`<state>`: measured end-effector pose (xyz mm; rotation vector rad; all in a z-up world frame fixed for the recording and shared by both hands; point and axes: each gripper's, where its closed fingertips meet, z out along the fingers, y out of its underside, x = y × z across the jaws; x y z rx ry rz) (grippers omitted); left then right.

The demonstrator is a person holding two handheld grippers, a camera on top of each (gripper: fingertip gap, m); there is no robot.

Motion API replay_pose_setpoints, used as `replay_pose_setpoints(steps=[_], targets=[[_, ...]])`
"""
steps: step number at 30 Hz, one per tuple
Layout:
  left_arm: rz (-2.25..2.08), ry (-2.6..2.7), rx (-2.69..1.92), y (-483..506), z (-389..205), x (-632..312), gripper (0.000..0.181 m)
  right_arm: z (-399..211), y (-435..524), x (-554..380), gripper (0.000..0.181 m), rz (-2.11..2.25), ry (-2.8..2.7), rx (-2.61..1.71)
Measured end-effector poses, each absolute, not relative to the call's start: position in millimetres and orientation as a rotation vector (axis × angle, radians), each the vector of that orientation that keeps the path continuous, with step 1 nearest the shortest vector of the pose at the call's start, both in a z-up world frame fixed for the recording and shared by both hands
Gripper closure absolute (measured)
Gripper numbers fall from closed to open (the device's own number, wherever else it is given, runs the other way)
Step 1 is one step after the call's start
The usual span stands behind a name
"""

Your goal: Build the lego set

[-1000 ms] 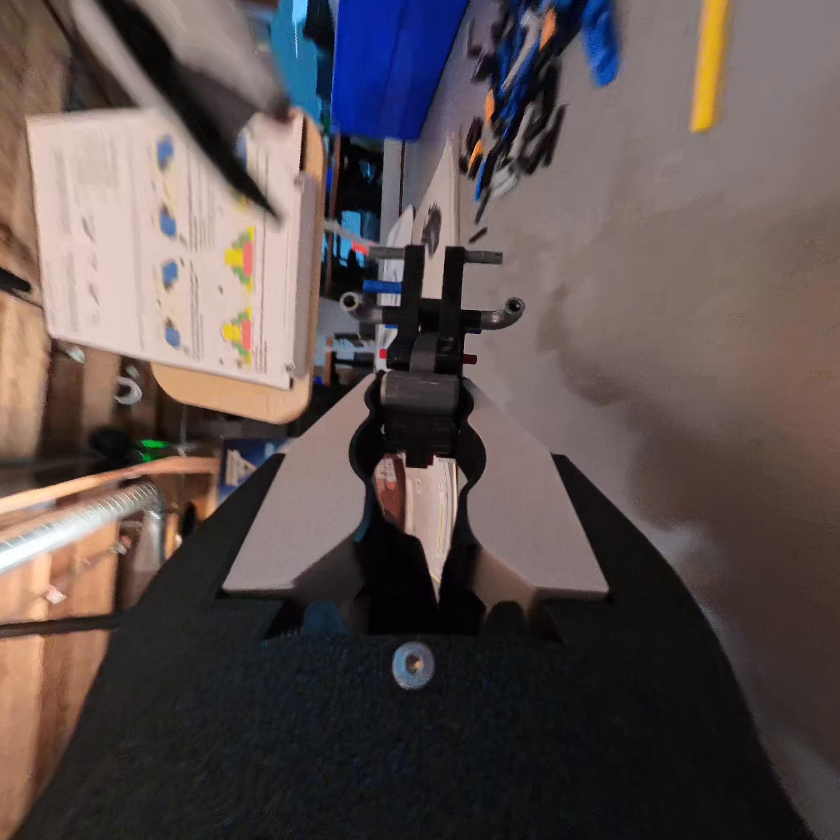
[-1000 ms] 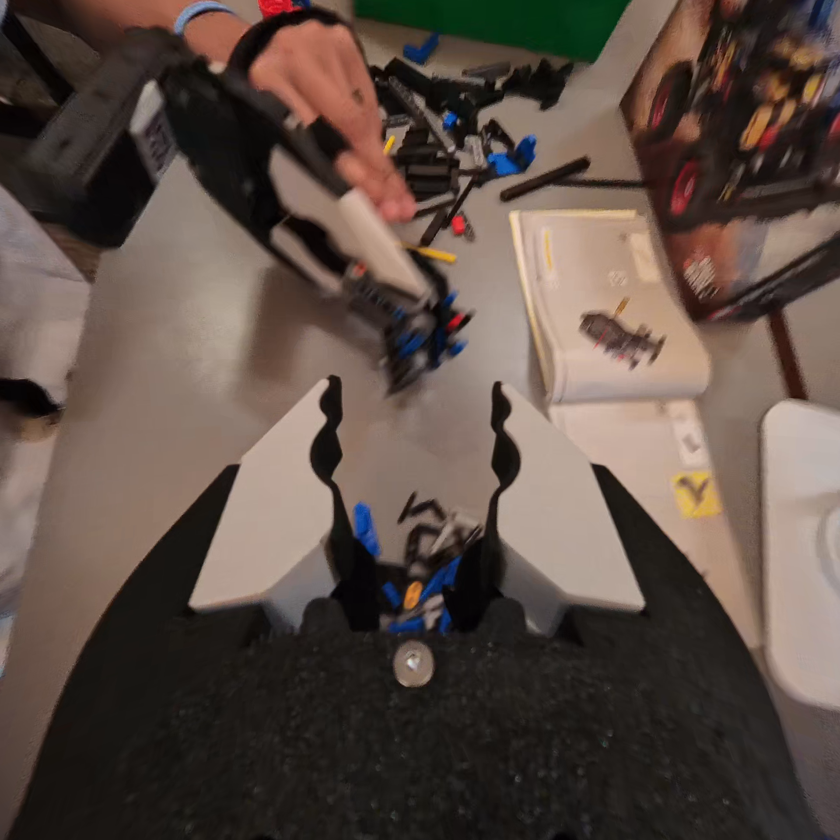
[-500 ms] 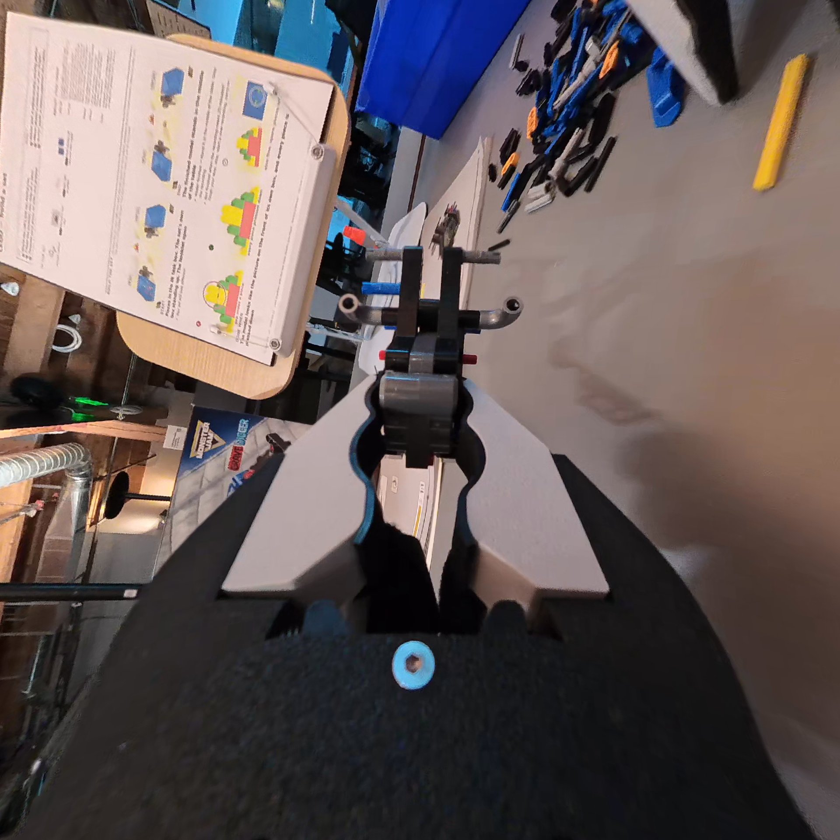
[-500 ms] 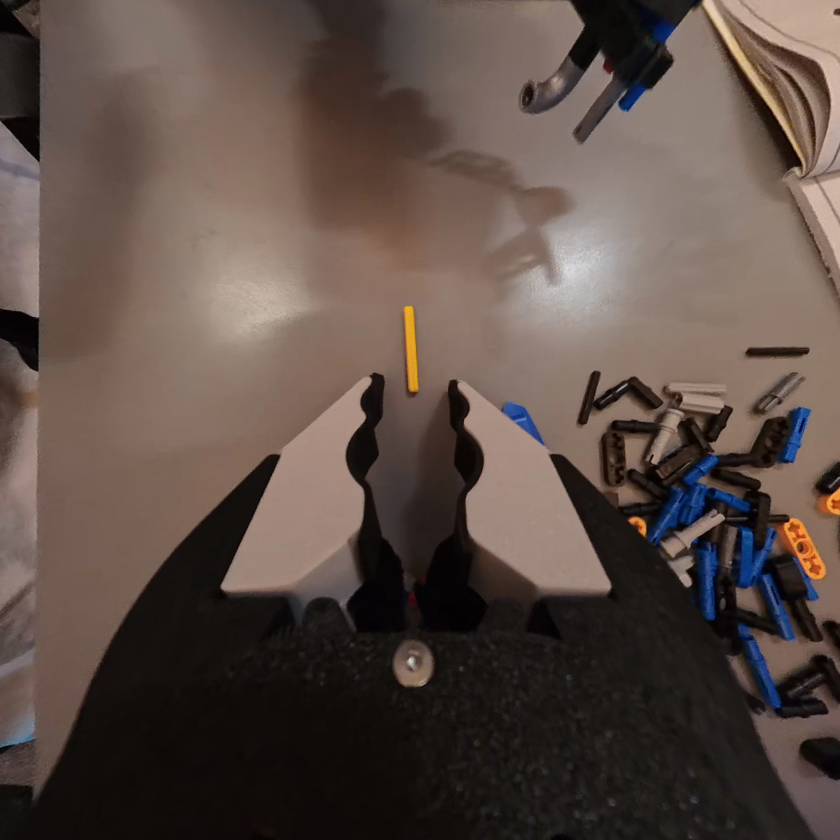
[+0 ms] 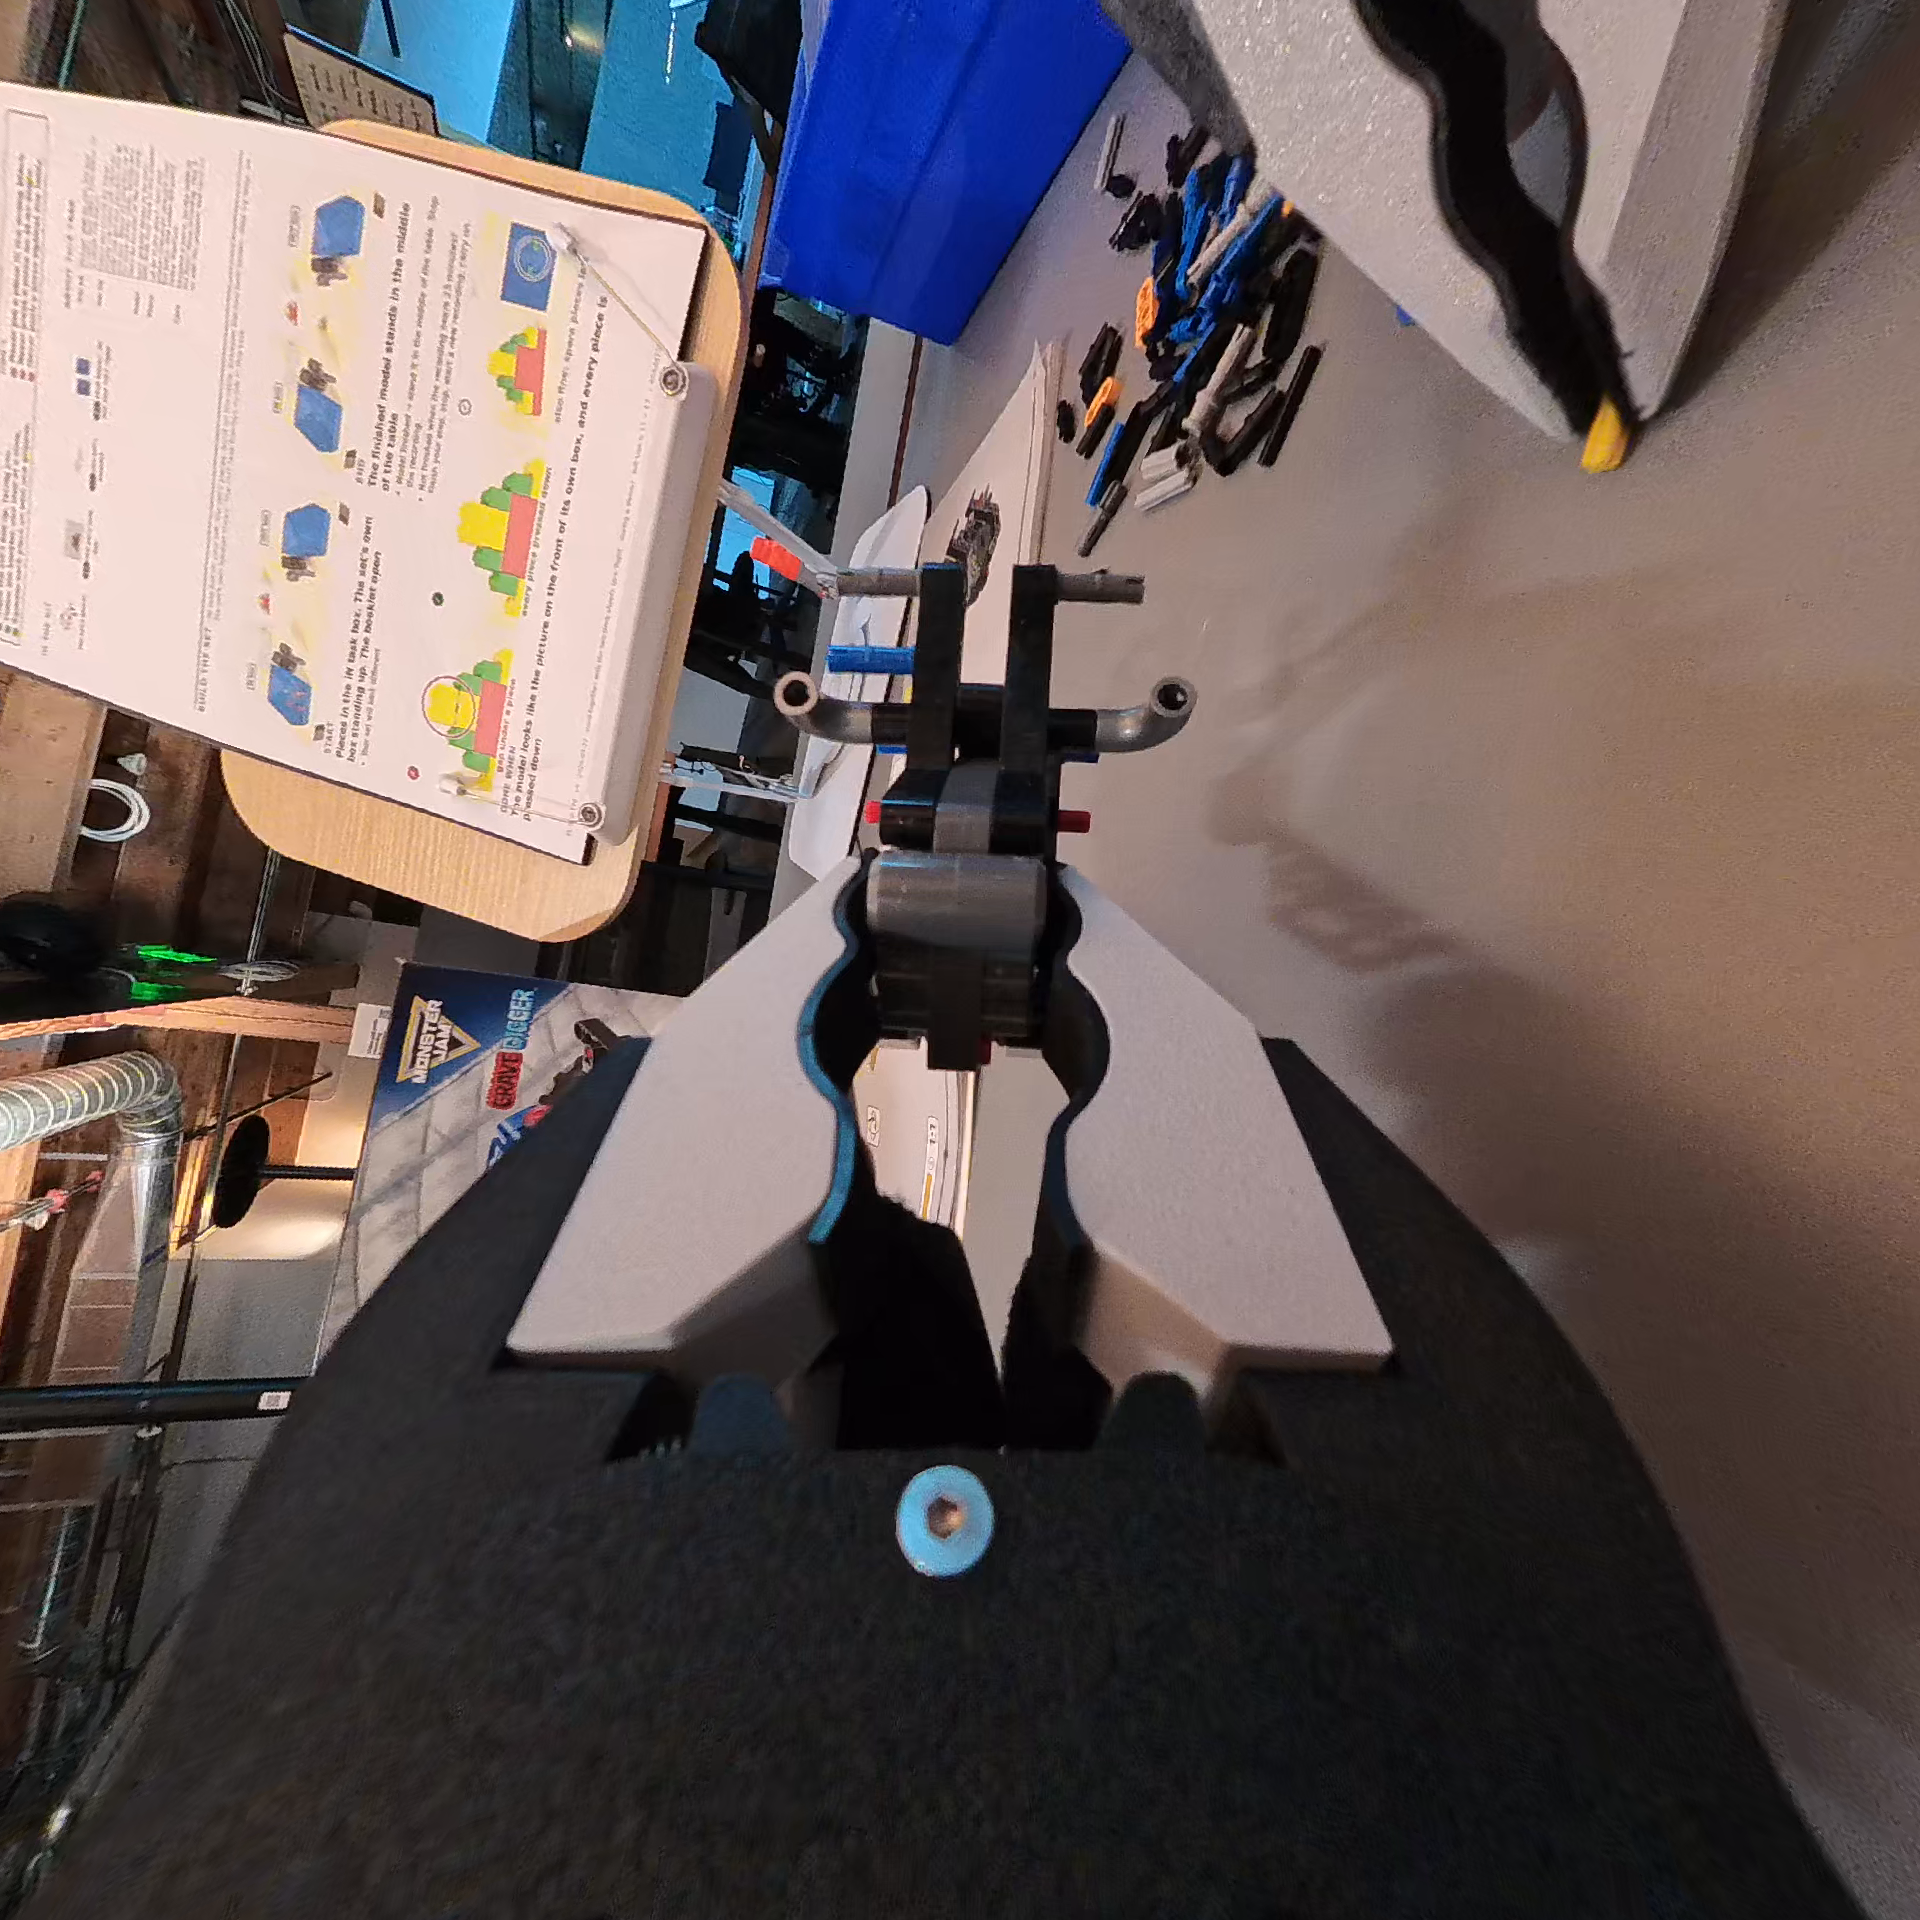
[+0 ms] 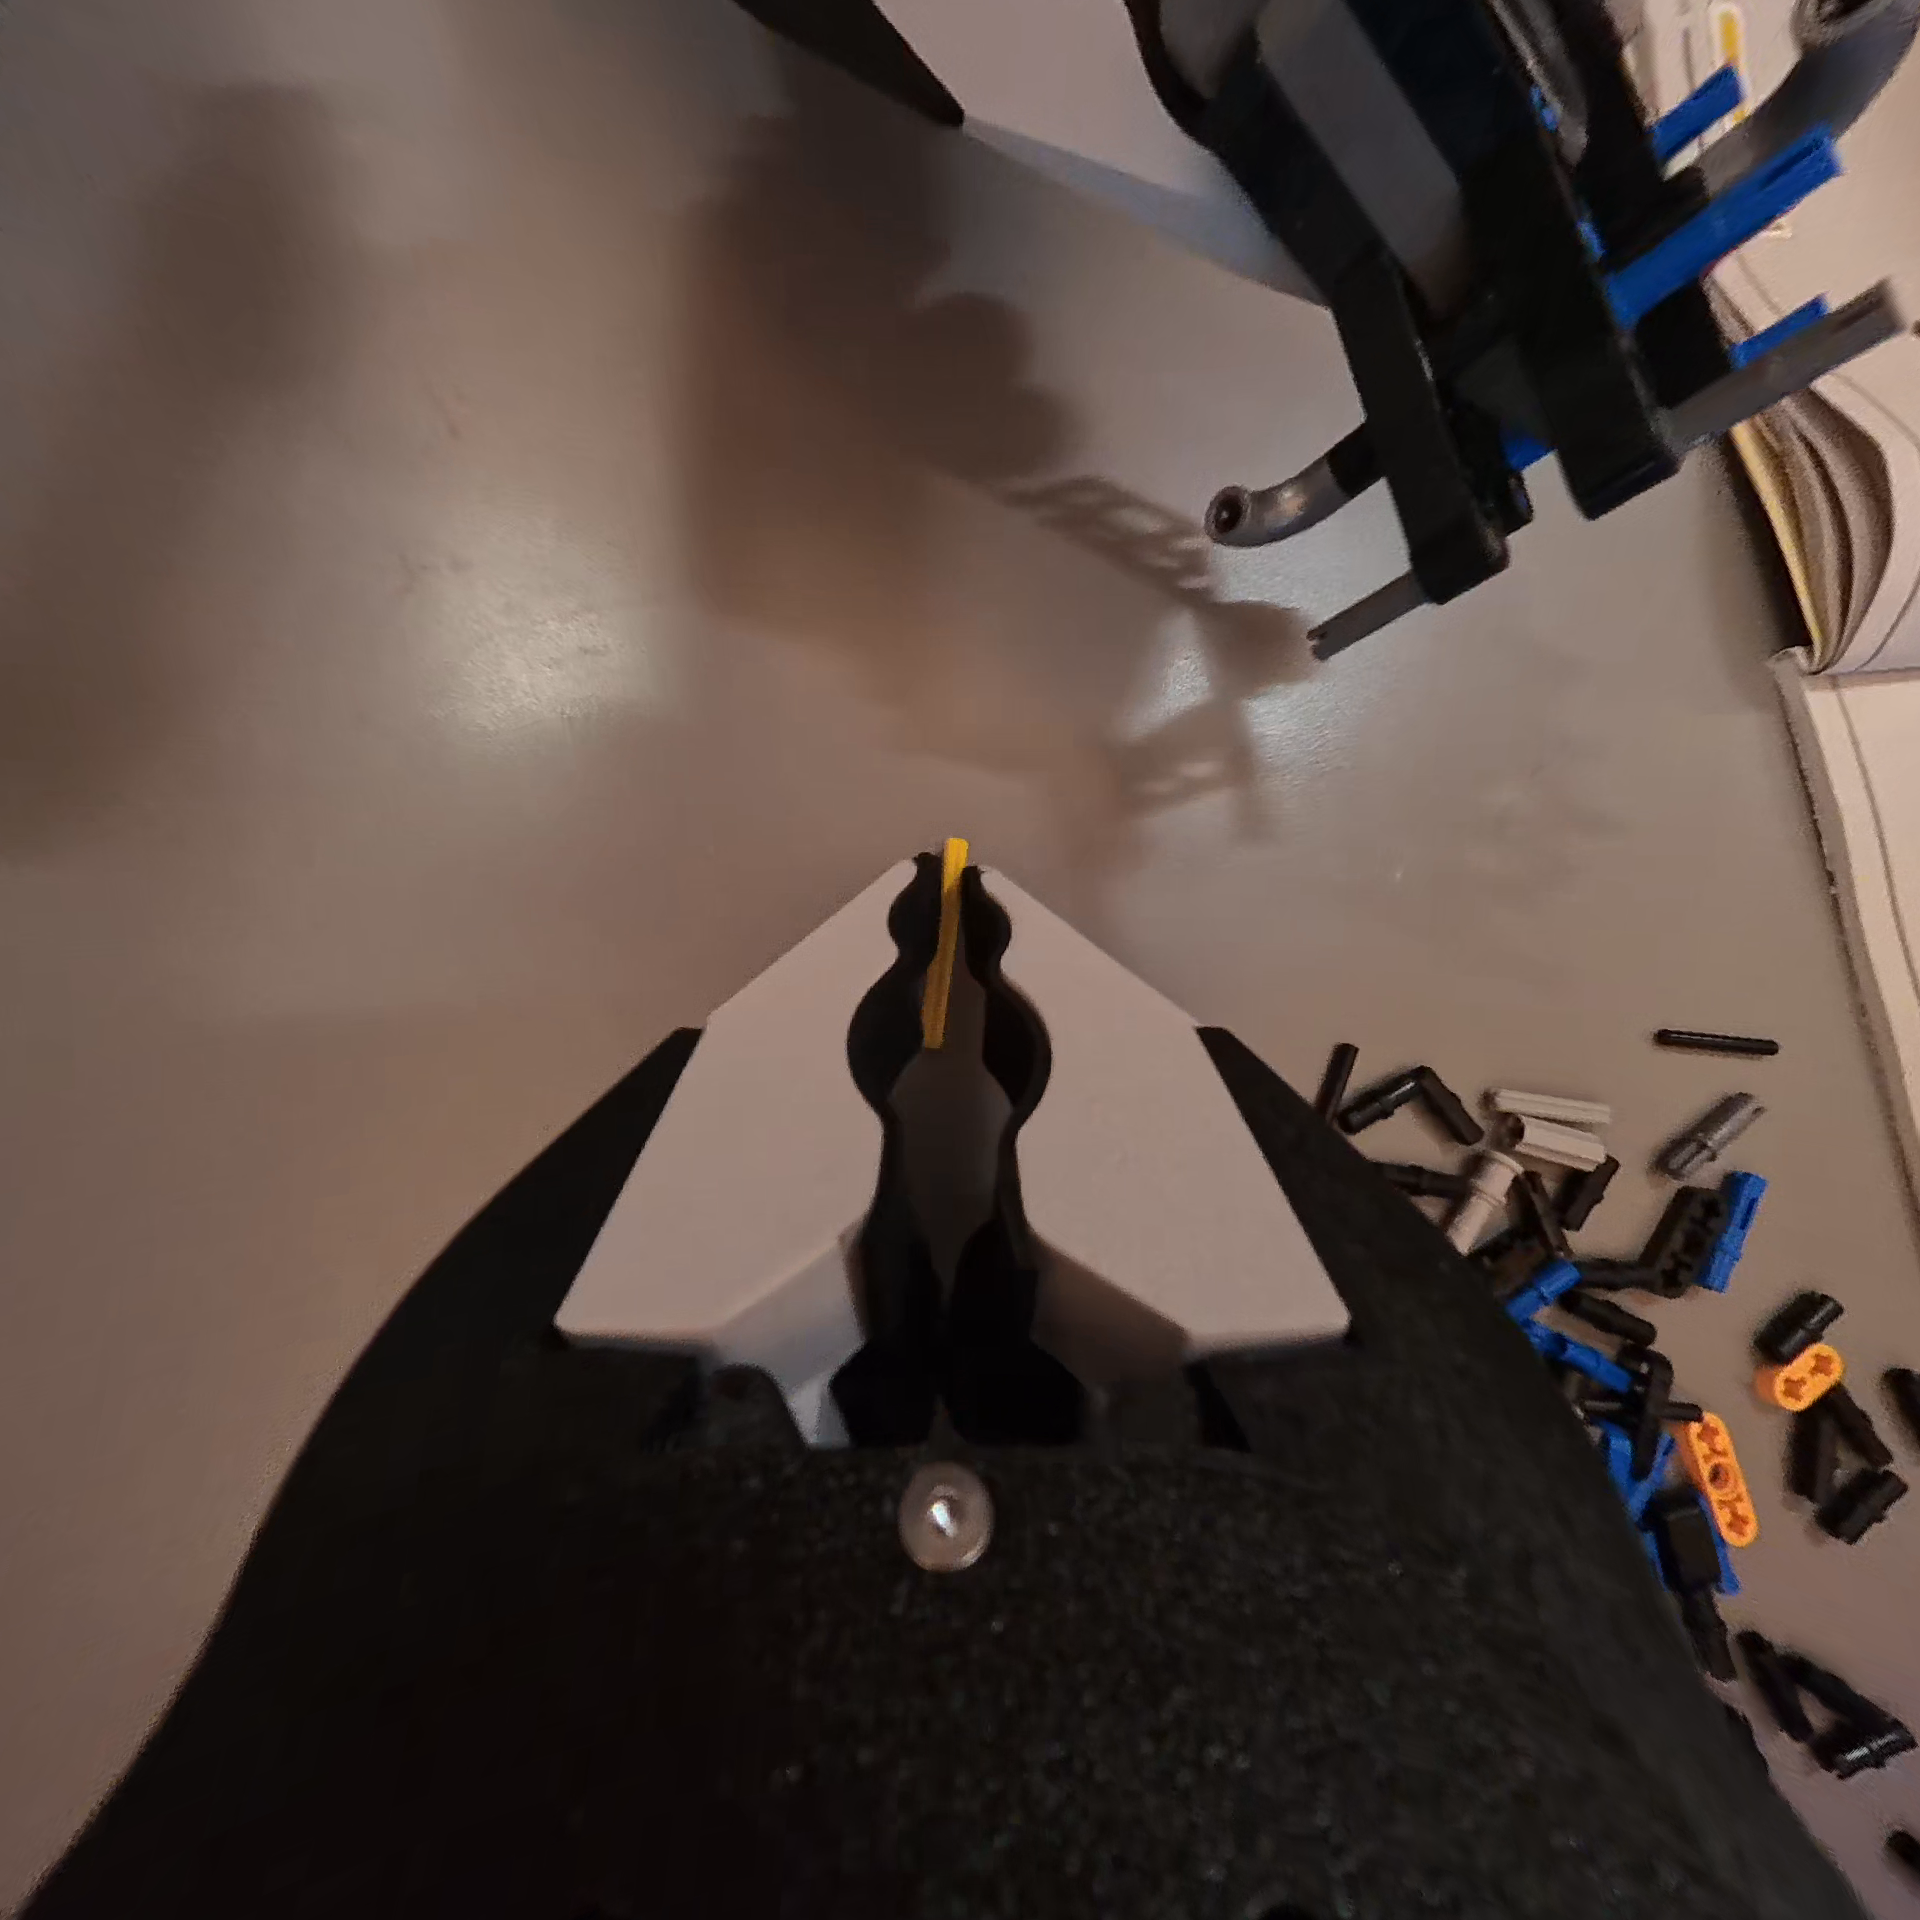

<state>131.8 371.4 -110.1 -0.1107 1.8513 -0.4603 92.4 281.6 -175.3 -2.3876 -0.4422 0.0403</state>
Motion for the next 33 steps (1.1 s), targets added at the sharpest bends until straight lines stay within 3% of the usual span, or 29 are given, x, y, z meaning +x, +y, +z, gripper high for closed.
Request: replay_pose_setpoints(steps=[1, 7, 15, 33], targets=[[-0.463, 1.852, -0.108, 371, -110, 131, 0.155, -175, 282, 92, 0.178, 0.041, -0.44, -2.384], [-0.463, 1.863, -0.073, 364, -115, 128, 0.155, -166, 286, 90, 0.179, -0.011, -0.493, -2.373], [-0.64, 1.887, -0.219, 353, -107, 123, 0.155, -22, 341, 106, 0.179, 0.115, 0.02, -1.77], [-0.671, 1.932, -0.333, 355, -111, 125, 0.155, -83, 352, 96, 0.179, 0.057, 0.236, -1.836]])
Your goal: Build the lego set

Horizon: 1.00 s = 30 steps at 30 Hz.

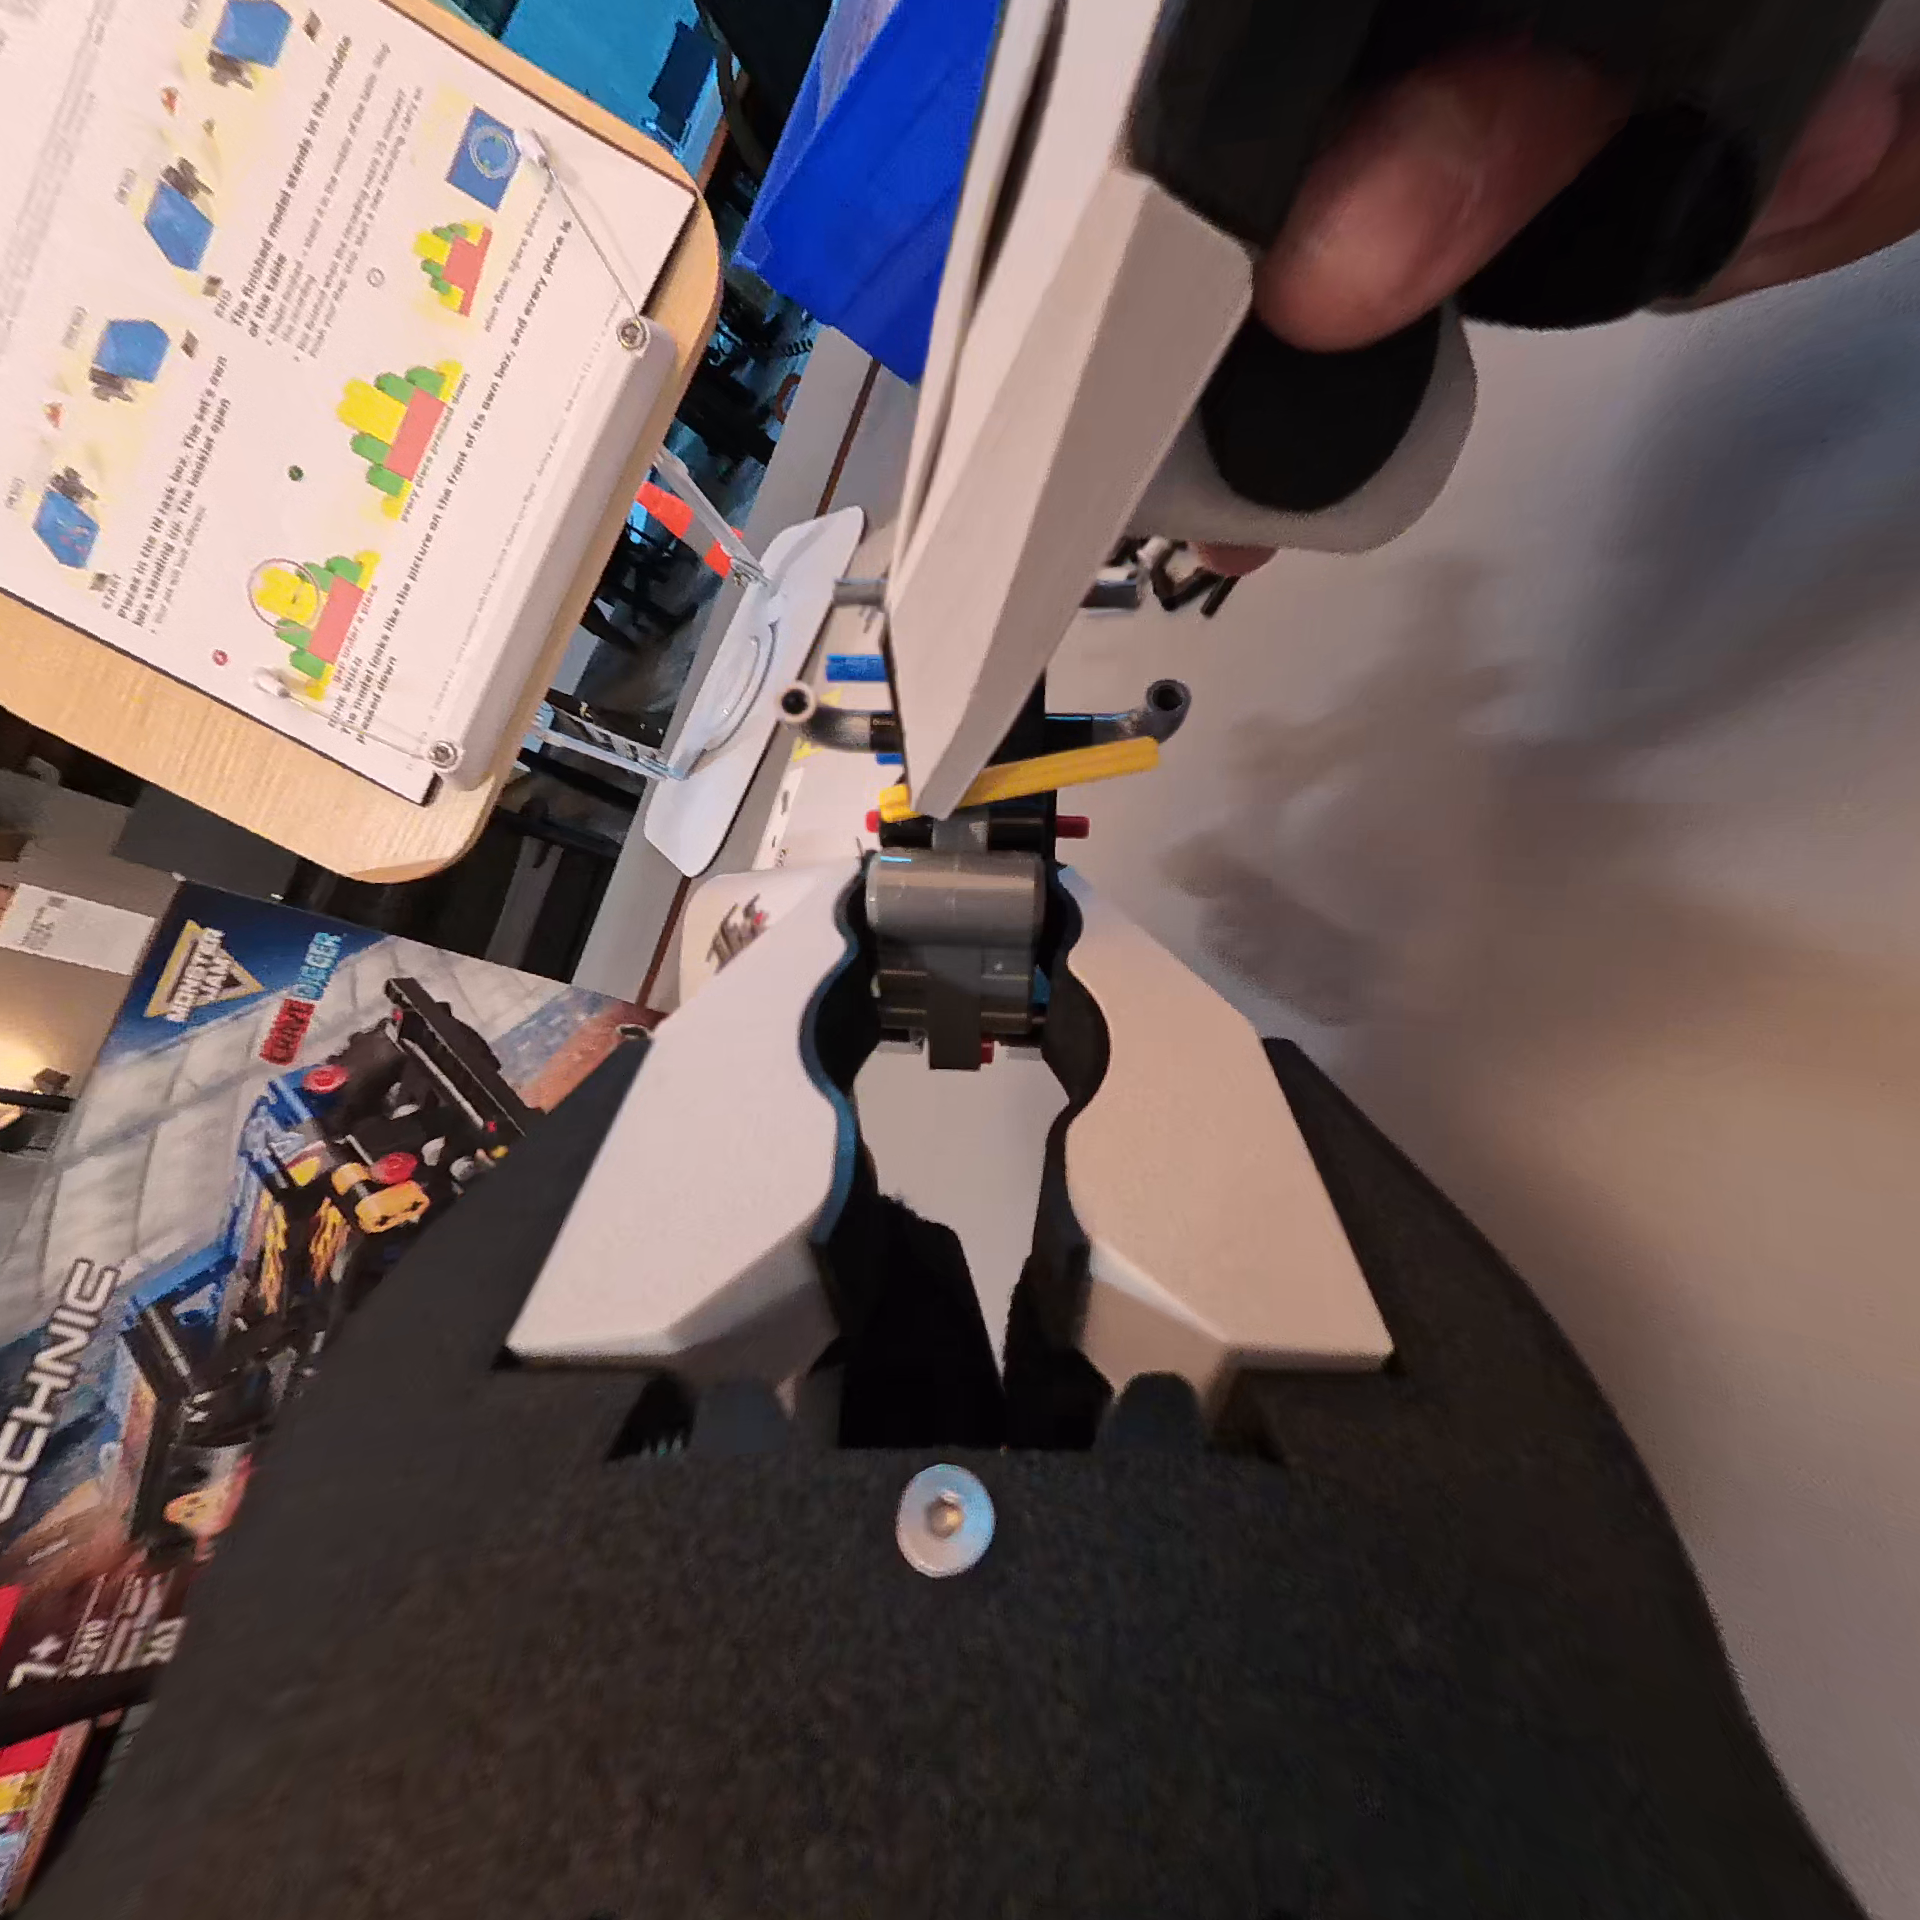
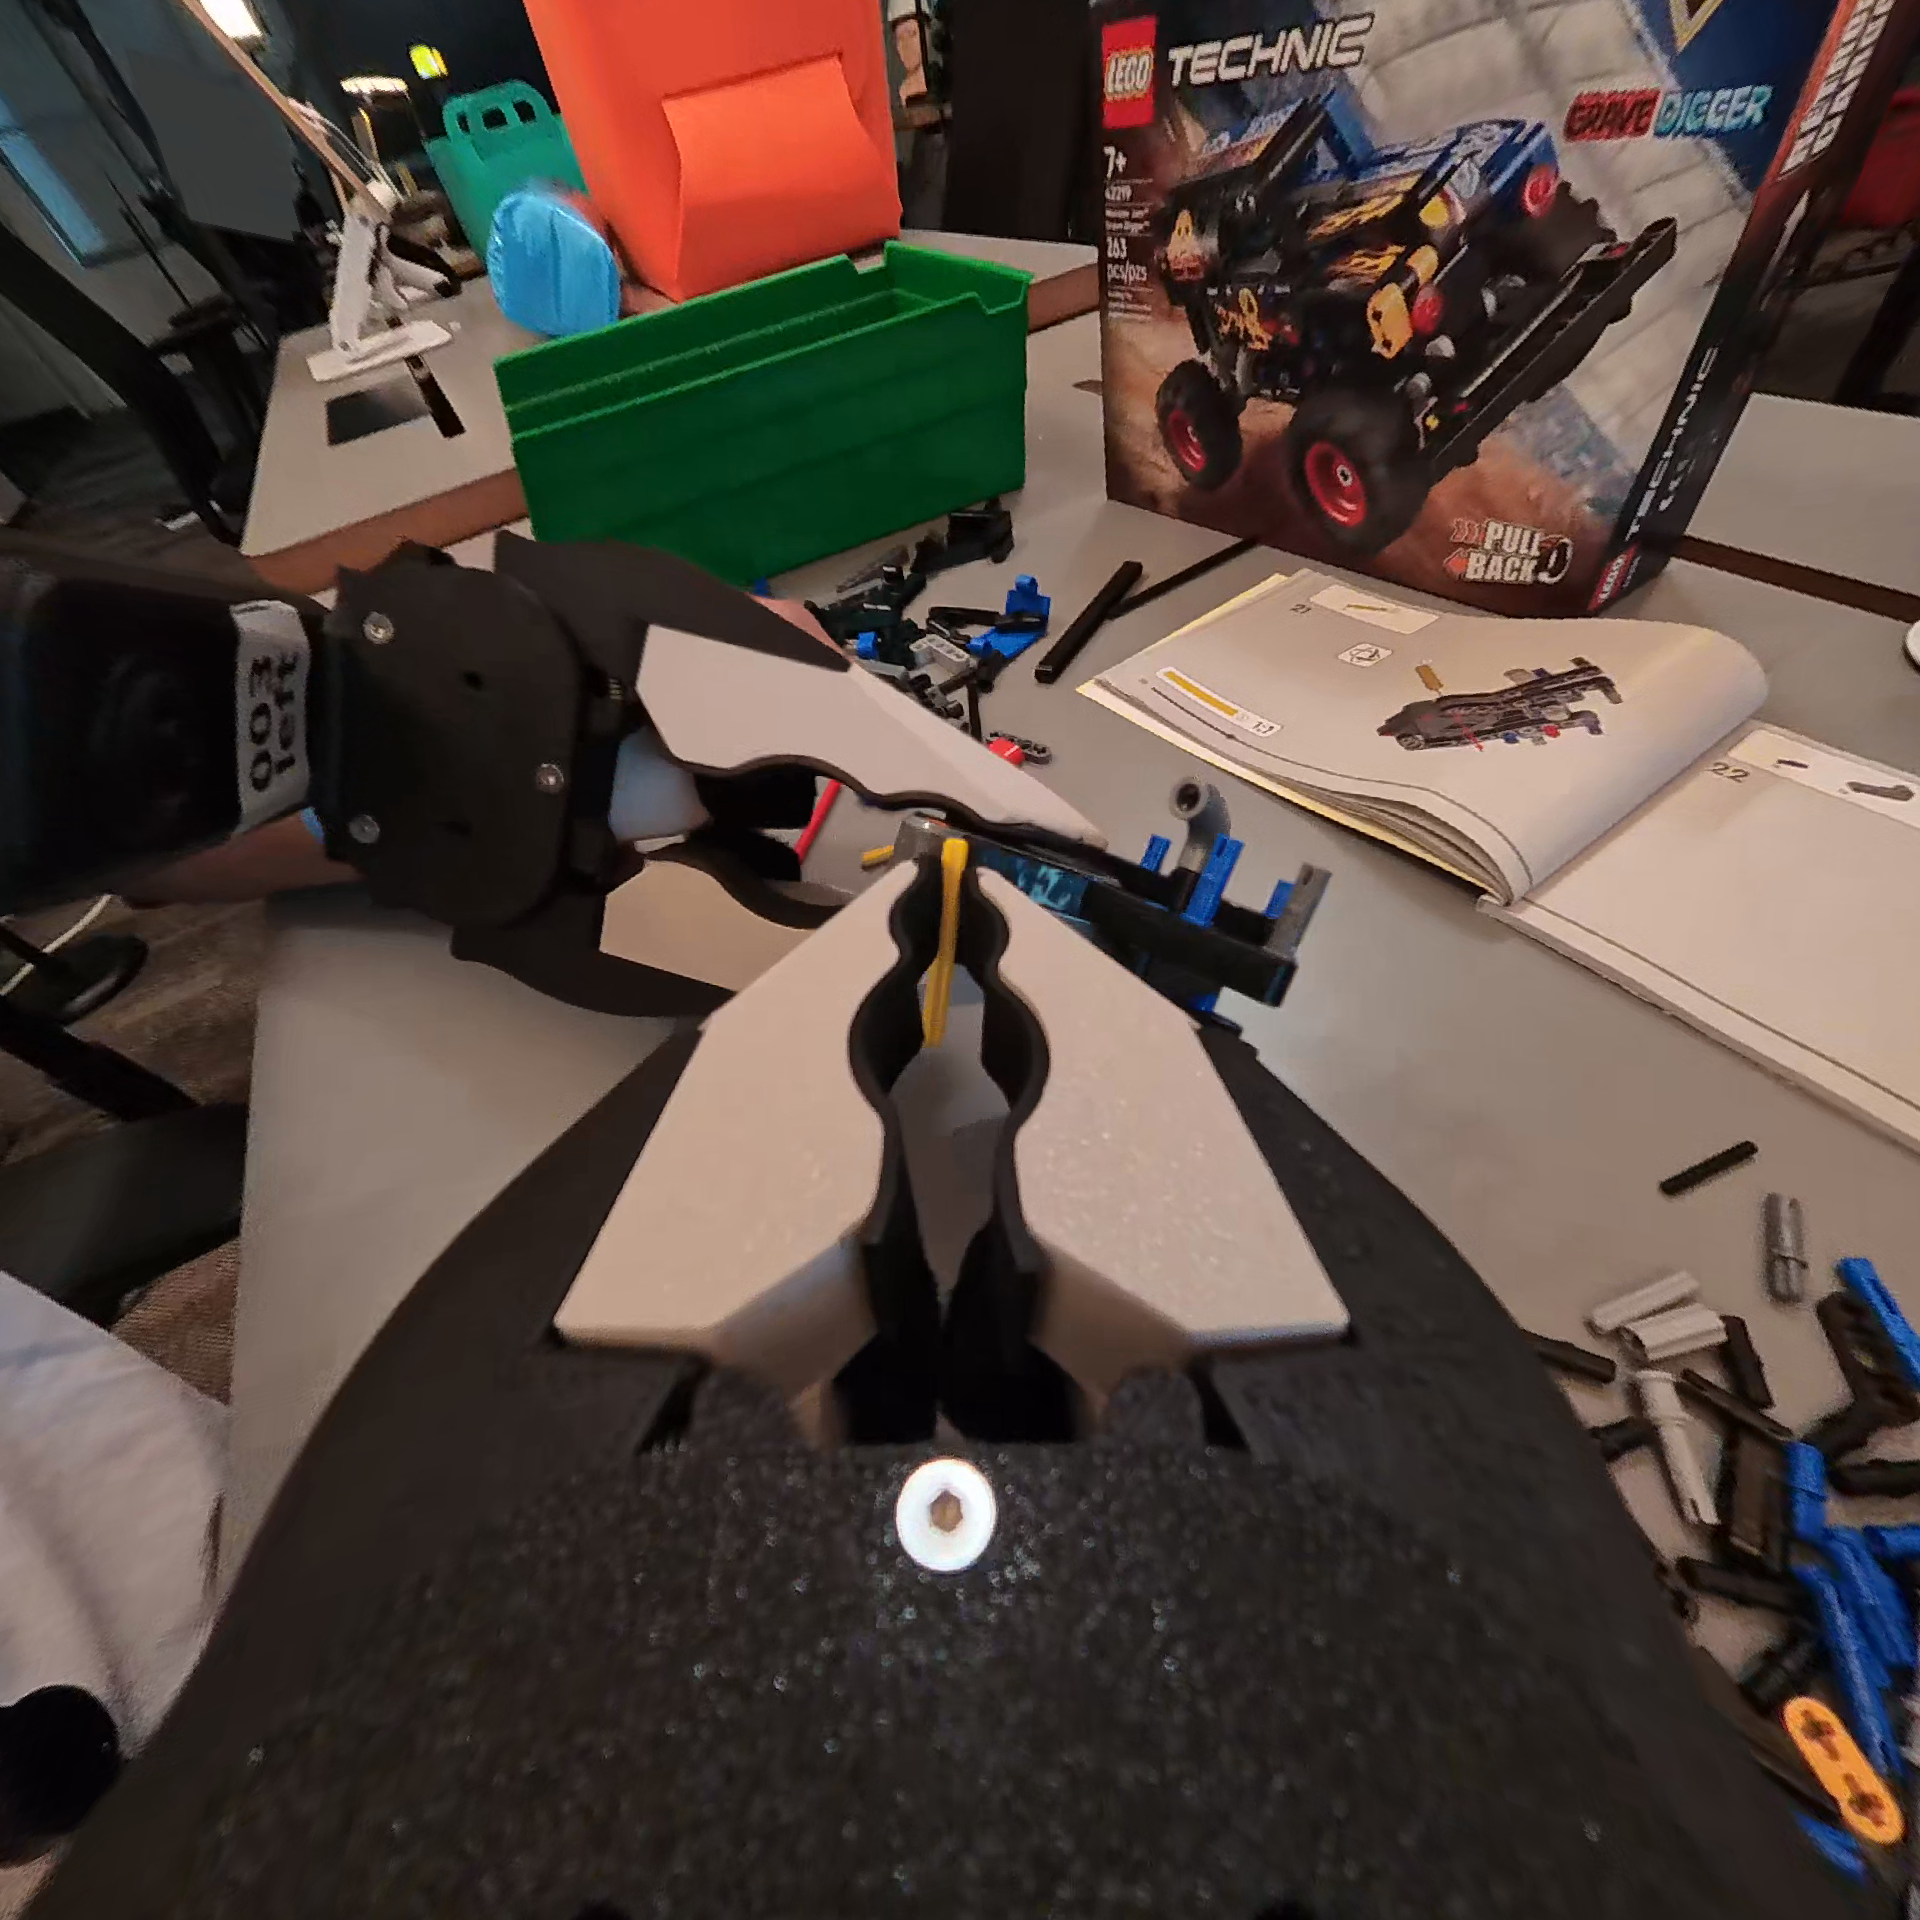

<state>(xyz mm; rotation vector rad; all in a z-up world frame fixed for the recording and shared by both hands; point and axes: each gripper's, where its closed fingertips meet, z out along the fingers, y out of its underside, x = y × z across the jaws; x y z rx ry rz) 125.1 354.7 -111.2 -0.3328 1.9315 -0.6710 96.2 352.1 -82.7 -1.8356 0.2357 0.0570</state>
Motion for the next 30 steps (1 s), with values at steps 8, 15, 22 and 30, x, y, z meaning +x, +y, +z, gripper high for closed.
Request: replay_pose_setpoints(steps=[8, 15, 22, 30], targets=[[-0.623, 1.992, -0.394, 357, -129, 129, 0.155, -101, 353, 106, 0.178, 0.01, 0.323, -1.902], [-0.635, 2.009, -0.442, 358, -129, 128, 0.155, -65, 349, 117, 0.179, 0.184, 0.41, -1.648], [-0.615, 1.922, -0.295, 343, -114, 120, 0.155, -58, 365, 119, 0.179, 0.205, 0.403, -1.61], [-0.609, 1.929, -0.292, 348, -115, 121, 0.155, -62, 364, 114, 0.179, 0.153, 0.354, -1.66]])
